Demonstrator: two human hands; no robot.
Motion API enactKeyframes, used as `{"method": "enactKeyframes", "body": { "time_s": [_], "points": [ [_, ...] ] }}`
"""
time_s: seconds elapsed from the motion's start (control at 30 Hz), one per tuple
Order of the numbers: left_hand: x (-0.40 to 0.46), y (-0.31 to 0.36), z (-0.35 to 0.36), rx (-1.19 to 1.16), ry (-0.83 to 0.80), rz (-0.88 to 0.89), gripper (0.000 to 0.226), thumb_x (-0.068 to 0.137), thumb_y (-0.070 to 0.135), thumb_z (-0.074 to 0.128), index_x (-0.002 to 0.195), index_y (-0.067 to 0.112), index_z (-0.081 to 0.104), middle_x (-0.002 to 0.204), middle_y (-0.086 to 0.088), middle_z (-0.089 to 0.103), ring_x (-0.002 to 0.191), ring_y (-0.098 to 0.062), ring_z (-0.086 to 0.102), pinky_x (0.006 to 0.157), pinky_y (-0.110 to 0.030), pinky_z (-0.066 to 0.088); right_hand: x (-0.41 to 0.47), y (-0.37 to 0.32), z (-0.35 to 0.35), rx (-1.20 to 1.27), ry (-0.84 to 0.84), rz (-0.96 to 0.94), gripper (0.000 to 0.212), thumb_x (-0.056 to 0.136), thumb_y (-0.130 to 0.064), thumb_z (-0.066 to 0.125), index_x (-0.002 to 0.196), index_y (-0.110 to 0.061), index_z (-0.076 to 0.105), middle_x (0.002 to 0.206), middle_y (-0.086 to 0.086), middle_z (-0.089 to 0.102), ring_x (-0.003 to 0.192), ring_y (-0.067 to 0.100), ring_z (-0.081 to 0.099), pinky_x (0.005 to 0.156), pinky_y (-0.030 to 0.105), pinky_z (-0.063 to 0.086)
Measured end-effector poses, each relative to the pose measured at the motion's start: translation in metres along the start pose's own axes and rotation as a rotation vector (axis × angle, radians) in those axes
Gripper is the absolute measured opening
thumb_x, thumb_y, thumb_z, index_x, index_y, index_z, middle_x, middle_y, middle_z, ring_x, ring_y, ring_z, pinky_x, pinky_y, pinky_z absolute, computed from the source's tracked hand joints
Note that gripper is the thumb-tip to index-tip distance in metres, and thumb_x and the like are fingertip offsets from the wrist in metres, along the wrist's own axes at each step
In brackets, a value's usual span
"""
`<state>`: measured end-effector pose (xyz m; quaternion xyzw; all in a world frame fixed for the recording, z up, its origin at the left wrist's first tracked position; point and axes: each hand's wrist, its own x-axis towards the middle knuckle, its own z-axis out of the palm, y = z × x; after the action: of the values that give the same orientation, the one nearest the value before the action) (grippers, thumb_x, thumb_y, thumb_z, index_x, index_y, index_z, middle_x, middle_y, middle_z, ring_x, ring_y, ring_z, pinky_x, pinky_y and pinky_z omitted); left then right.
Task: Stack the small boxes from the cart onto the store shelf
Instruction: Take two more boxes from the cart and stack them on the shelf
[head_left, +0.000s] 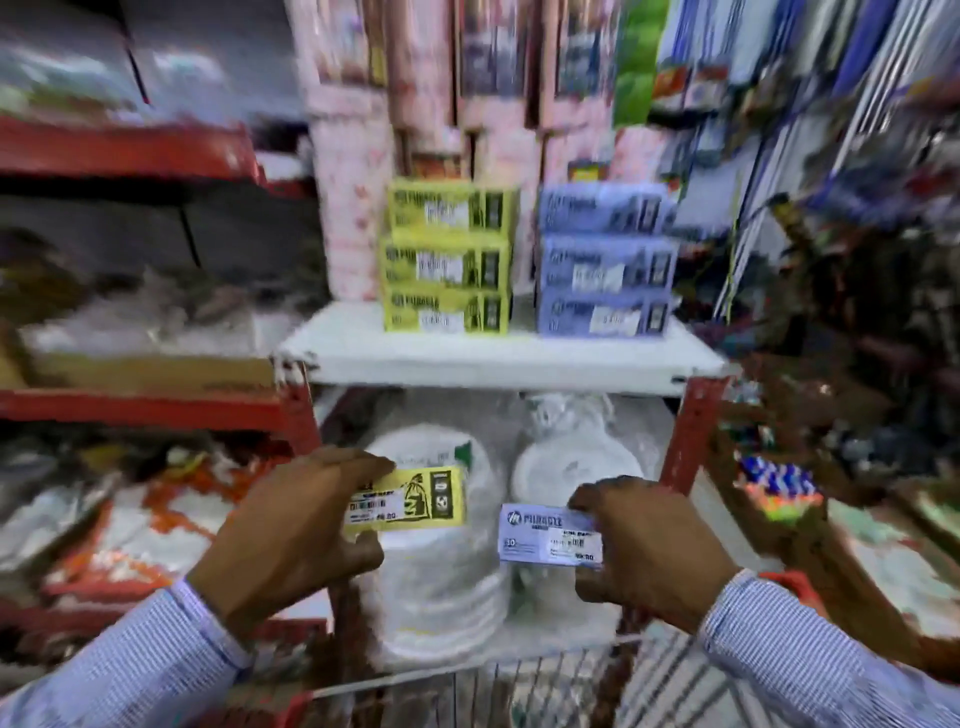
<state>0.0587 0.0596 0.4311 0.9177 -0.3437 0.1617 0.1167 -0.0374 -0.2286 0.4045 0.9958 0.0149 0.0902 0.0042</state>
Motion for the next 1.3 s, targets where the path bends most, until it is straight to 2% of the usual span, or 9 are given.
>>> {"method": "enactKeyframes", "body": {
  "time_s": [0.17, 0.3, 0.43, 0.63, 0.8, 1.0, 1.13, 1.23, 1.3],
  "points": [
    [0.027, 0.011, -0.075, 0.067, 0.141, 0.015, 0.065, 0.046, 0.035, 0.086, 0.108, 0.021, 0.071, 0.095, 0.004, 0.075, 0.076, -0.018, 0.07, 0.061, -0.031, 0.058, 0.013, 0.003, -0.094, -0.051, 0.215, 0.024, 0.046, 0.051, -0.051, 0.063, 0.089, -0.026, 0.059, 0.082, -0.003, 0.064, 0.075, 0.019, 0.059, 0.059, 0.031, 0.048],
    [0.053, 0.011, -0.11, 0.094, 0.274, 0.057, 0.067, 0.05, 0.046, 0.07, 0.113, 0.024, 0.069, 0.103, 0.006, 0.073, 0.084, -0.018, 0.07, 0.067, -0.035, 0.06, 0.023, 0.012, -0.147, -0.075, 0.361, 0.057, 0.05, 0.054, -0.05, 0.065, 0.098, -0.028, 0.06, 0.09, -0.006, 0.064, 0.083, 0.018, 0.059, 0.067, 0.034, 0.052],
    [0.091, 0.011, -0.132, 0.07, 0.363, 0.119, 0.064, 0.054, 0.035, 0.074, 0.116, 0.022, 0.068, 0.108, 0.005, 0.073, 0.089, -0.014, 0.069, 0.076, -0.029, 0.058, 0.04, 0.027, -0.189, -0.111, 0.512, 0.095, 0.047, 0.055, -0.048, 0.068, 0.097, -0.026, 0.061, 0.088, -0.006, 0.064, 0.083, 0.019, 0.058, 0.064, 0.032, 0.049],
    [0.149, 0.006, -0.135, 0.048, 0.372, 0.182, 0.062, 0.063, 0.031, 0.08, 0.122, 0.022, 0.062, 0.111, 0.006, 0.07, 0.094, -0.012, 0.064, 0.08, -0.029, 0.056, 0.078, 0.042, -0.21, -0.164, 0.574, 0.139, 0.045, 0.068, -0.043, 0.074, 0.106, -0.024, 0.06, 0.097, -0.003, 0.066, 0.087, 0.019, 0.058, 0.068, 0.032, 0.051],
    [0.186, 0.0, -0.125, 0.04, 0.365, 0.209, 0.056, 0.071, 0.037, 0.081, 0.122, 0.022, 0.062, 0.115, 0.003, 0.07, 0.099, -0.013, 0.064, 0.085, -0.03, 0.055, 0.11, 0.052, -0.204, -0.199, 0.509, 0.161, 0.05, 0.074, -0.039, 0.071, 0.119, -0.024, 0.055, 0.112, 0.002, 0.062, 0.1, 0.023, 0.058, 0.08, 0.034, 0.05],
    [0.208, -0.003, -0.114, 0.066, 0.327, 0.188, 0.052, 0.074, 0.023, 0.077, 0.123, 0.023, 0.061, 0.121, 0.003, 0.067, 0.107, -0.015, 0.061, 0.09, -0.028, 0.05, 0.126, 0.067, -0.189, -0.205, 0.466, 0.184, 0.052, 0.079, -0.037, 0.073, 0.125, -0.025, 0.053, 0.119, 0.001, 0.06, 0.108, 0.022, 0.055, 0.088, 0.033, 0.048],
    [0.219, -0.011, -0.104, 0.058, 0.329, 0.194, 0.051, 0.077, 0.025, 0.076, 0.125, 0.025, 0.059, 0.122, 0.005, 0.066, 0.108, -0.013, 0.06, 0.09, -0.026, 0.049, 0.134, 0.073, -0.187, -0.155, 0.501, 0.208, 0.045, 0.074, -0.028, 0.077, 0.116, -0.025, 0.061, 0.113, -0.001, 0.063, 0.105, 0.021, 0.057, 0.084, 0.033, 0.049],
    [0.221, -0.012, -0.102, 0.047, 0.334, 0.207, 0.049, 0.08, 0.023, 0.075, 0.126, 0.024, 0.058, 0.127, 0.004, 0.064, 0.113, -0.014, 0.058, 0.094, -0.027, 0.045, 0.137, 0.073, -0.185, -0.135, 0.522, 0.222, 0.031, 0.071, -0.024, 0.077, 0.099, -0.024, 0.064, 0.102, 0.002, 0.063, 0.096, 0.024, 0.06, 0.068, 0.032, 0.044],
    [0.222, -0.012, -0.102, 0.057, 0.326, 0.217, 0.049, 0.083, 0.02, 0.073, 0.129, 0.024, 0.057, 0.132, 0.003, 0.061, 0.117, -0.014, 0.056, 0.097, -0.027, 0.044, 0.138, 0.074, -0.181, -0.122, 0.538, 0.236, 0.028, 0.072, -0.022, 0.076, 0.097, -0.024, 0.063, 0.099, 0.003, 0.063, 0.093, 0.025, 0.06, 0.066, 0.032, 0.042]
  ]
}}
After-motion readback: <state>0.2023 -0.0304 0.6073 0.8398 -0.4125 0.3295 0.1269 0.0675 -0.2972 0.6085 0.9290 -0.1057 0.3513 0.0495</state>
